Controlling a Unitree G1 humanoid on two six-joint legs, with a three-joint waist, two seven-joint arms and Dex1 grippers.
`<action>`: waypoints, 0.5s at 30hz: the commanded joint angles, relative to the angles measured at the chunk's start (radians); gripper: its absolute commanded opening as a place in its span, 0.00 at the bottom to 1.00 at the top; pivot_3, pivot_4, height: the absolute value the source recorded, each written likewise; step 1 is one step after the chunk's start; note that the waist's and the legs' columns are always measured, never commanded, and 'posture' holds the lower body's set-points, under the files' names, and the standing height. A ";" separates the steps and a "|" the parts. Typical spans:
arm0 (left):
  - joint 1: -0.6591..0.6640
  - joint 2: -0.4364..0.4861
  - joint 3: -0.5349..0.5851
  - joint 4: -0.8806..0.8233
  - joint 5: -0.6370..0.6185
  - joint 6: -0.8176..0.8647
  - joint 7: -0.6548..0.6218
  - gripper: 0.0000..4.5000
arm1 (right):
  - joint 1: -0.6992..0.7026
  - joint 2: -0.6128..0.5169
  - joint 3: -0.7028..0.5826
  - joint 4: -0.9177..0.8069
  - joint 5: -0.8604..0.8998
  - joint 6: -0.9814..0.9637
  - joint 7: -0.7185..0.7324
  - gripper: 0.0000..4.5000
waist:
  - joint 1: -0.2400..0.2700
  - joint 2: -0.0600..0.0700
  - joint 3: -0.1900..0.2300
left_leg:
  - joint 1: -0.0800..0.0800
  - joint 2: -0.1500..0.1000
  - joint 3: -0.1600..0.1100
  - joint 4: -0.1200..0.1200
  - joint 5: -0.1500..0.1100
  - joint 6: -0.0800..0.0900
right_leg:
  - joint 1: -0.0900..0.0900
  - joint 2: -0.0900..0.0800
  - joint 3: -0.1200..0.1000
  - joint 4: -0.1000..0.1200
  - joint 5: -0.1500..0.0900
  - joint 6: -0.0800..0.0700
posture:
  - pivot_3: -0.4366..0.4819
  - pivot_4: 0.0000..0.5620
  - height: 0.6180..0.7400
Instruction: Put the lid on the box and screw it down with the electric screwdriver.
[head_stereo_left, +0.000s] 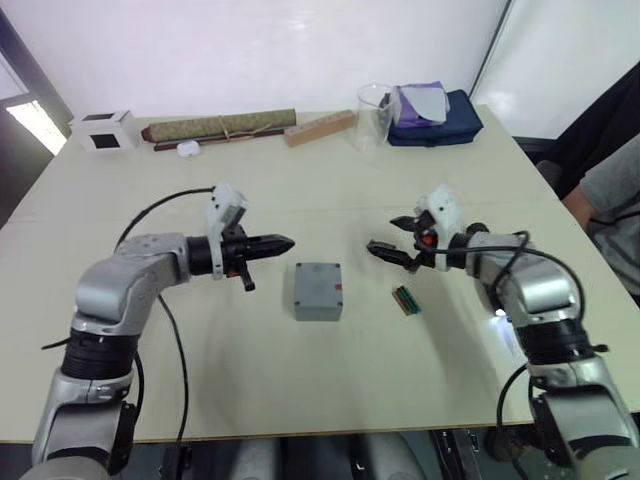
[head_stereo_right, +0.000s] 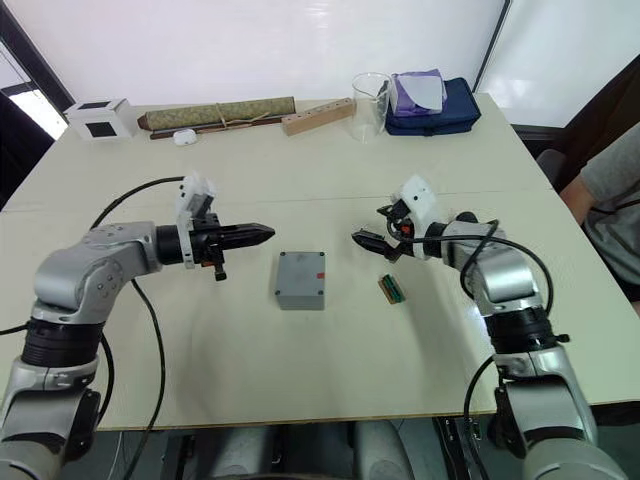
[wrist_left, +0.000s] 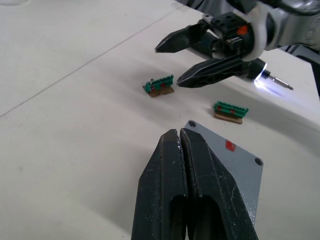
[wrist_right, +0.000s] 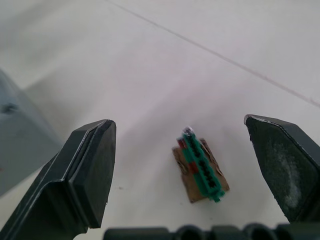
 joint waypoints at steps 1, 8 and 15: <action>0.011 0.025 0.012 -0.036 0.000 -0.017 0.009 0.00 | -0.030 0.016 0.001 0.028 -0.019 -0.060 0.018 0.88 | 0.000 0.000 0.000 | 0.000 0.000 0.000 0.000 0.000 0.000 | 0.000 0.000 0.000 0.000 0.000 0.000 | 0.48 0.27 1.00; 0.039 0.033 0.000 -0.049 0.002 -0.028 0.021 0.00 | -0.041 0.047 -0.009 0.076 -0.037 -0.095 0.012 0.46 | 0.000 0.000 0.000 | 0.000 0.000 0.000 0.000 0.000 0.000 | 0.000 0.000 0.000 0.001 0.000 0.000 | 0.48 0.27 1.00; 0.043 0.026 -0.008 -0.059 0.000 -0.029 0.031 0.00 | -0.053 0.067 -0.010 0.111 -0.055 -0.119 -0.002 0.46 | 0.000 0.000 0.000 | 0.000 0.000 0.000 0.000 0.000 0.000 | 0.000 0.000 0.000 0.001 0.000 0.000 | 0.48 0.27 1.00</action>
